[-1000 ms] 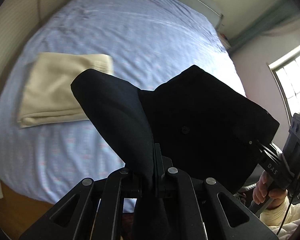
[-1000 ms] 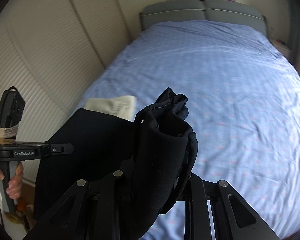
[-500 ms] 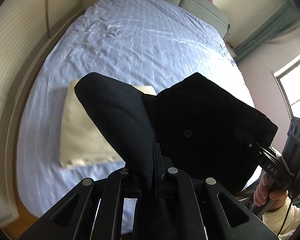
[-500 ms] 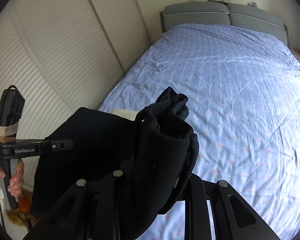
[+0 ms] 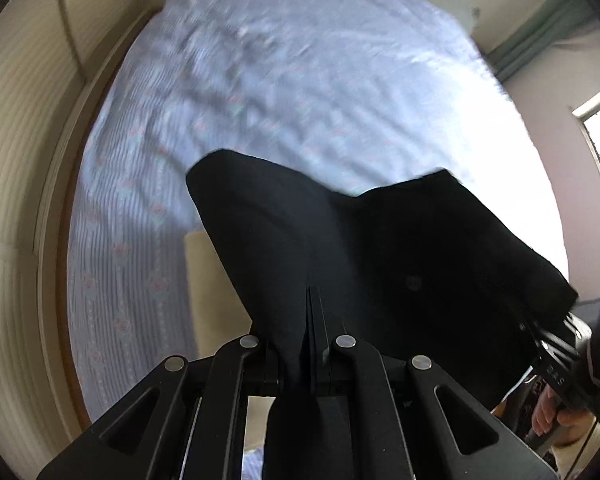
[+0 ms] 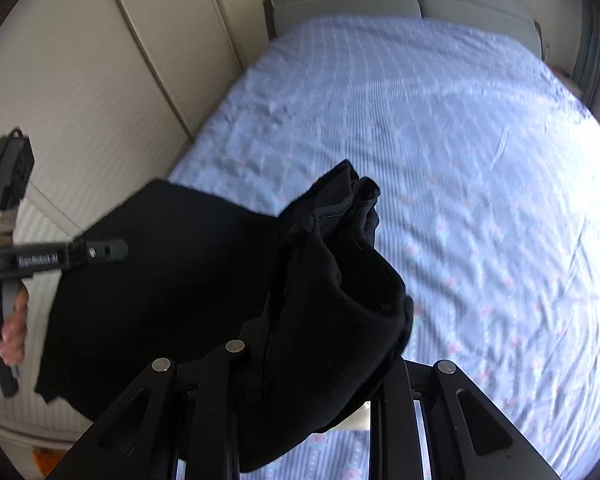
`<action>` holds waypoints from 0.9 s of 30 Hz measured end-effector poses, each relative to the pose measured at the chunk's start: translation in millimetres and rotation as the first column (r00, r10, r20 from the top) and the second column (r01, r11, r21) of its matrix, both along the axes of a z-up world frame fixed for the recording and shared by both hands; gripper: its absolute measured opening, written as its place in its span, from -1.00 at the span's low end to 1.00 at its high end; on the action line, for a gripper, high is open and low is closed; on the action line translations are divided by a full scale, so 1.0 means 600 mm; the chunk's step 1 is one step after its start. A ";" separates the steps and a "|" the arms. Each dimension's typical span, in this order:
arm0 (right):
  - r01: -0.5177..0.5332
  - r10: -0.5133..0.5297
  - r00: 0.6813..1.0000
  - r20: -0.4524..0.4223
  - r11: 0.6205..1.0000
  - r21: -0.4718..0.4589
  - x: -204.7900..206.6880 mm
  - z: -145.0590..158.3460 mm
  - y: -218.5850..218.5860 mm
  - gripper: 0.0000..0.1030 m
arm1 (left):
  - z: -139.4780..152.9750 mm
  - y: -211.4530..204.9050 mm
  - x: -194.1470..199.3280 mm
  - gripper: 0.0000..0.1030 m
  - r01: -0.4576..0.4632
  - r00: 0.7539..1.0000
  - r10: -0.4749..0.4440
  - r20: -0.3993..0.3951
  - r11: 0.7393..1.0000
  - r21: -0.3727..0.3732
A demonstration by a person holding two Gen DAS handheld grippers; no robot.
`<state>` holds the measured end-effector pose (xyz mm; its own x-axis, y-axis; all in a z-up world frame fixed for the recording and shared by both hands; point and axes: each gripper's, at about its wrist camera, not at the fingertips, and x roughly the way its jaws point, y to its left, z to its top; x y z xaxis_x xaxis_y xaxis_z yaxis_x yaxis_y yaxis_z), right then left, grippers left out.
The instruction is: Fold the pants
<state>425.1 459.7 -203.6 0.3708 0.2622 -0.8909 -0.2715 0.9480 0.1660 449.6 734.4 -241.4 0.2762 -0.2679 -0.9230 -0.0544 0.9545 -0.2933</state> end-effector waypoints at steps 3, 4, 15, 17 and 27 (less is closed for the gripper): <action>0.065 -0.066 0.994 -0.089 0.998 -0.012 -0.005 -0.047 -0.014 -0.54 | -0.053 0.021 -0.007 -0.81 -0.025 0.998 0.024 -0.060 1.000 -0.018; 0.087 -0.086 0.989 -0.117 0.996 0.002 -0.010 -0.057 -0.022 -0.53 | -0.062 0.023 -0.011 -0.81 -0.022 0.997 0.021 -0.071 1.000 -0.018; 0.134 -0.146 0.951 -0.271 0.989 -0.062 -0.068 -0.114 -0.040 -0.29 | -0.089 0.033 -0.063 -0.51 -0.050 0.987 0.073 -0.144 0.987 0.155; 0.145 -0.155 0.947 -0.283 0.988 -0.057 -0.081 -0.109 -0.051 -0.29 | -0.071 0.034 -0.078 -0.48 -0.013 0.983 0.054 -0.178 0.976 0.220; 0.090 -0.104 0.989 -0.100 0.987 -0.133 -0.154 -0.025 -0.087 0.34 | 0.066 -0.006 -0.194 -0.02 -0.075 0.996 0.083 -0.021 0.968 0.241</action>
<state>332.8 407.7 -218.9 0.2898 0.1106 -0.9507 -0.1644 0.9843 0.0644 333.3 730.7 -201.9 0.2580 -0.0166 -0.9660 -0.1379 0.9890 -0.0538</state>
